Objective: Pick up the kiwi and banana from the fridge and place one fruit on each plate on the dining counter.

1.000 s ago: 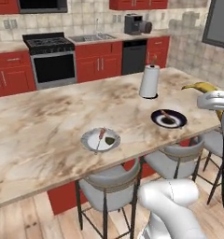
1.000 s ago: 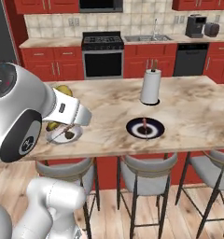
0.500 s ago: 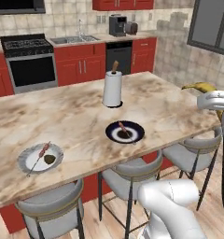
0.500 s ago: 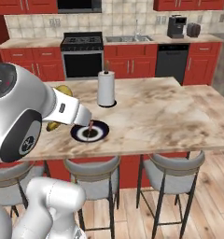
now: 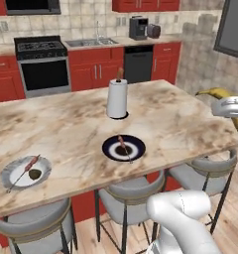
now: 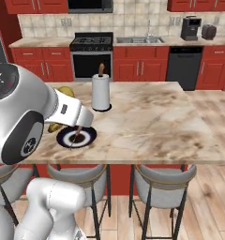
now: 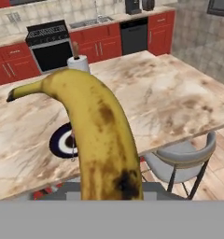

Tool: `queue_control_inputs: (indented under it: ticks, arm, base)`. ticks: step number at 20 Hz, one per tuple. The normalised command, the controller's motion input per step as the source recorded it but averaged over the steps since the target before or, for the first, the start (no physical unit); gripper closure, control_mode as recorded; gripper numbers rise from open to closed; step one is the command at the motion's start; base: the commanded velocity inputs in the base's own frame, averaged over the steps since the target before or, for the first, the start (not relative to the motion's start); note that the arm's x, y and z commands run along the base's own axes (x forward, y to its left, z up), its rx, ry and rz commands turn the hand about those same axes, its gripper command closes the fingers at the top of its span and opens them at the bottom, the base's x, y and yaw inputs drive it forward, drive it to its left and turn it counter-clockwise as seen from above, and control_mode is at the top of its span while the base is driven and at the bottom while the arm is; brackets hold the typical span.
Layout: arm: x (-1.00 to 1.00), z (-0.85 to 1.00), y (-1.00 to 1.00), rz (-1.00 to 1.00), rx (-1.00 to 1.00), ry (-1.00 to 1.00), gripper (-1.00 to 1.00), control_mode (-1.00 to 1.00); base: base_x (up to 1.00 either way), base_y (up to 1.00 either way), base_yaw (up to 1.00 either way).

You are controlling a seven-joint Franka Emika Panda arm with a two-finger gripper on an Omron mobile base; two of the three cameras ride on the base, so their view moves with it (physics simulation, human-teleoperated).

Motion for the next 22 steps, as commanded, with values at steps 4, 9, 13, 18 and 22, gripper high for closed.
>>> queue_control_inputs:
  ticks: [4,9,13,18,22]
  arm:
    - [0.00,0.00,0.00,0.00,0.00,0.00,1.00,1.00]
    - [0.00,0.00,0.00,0.00,0.00,0.00,1.00,1.00]
    - [0.00,0.00,0.00,0.00,0.00,0.00,1.00,1.00]
    - [0.00,0.00,0.00,0.00,0.00,0.00,1.00,1.00]
    - [0.00,0.00,0.00,0.00,0.00,0.00,1.00,1.00]
  base:
    - [0.14,0.01,0.36]
    - [0.41,0.00,0.37]
    - [0.96,0.00,0.33]
    - [1.00,0.00,0.29]
    - [1.00,0.00,0.29]
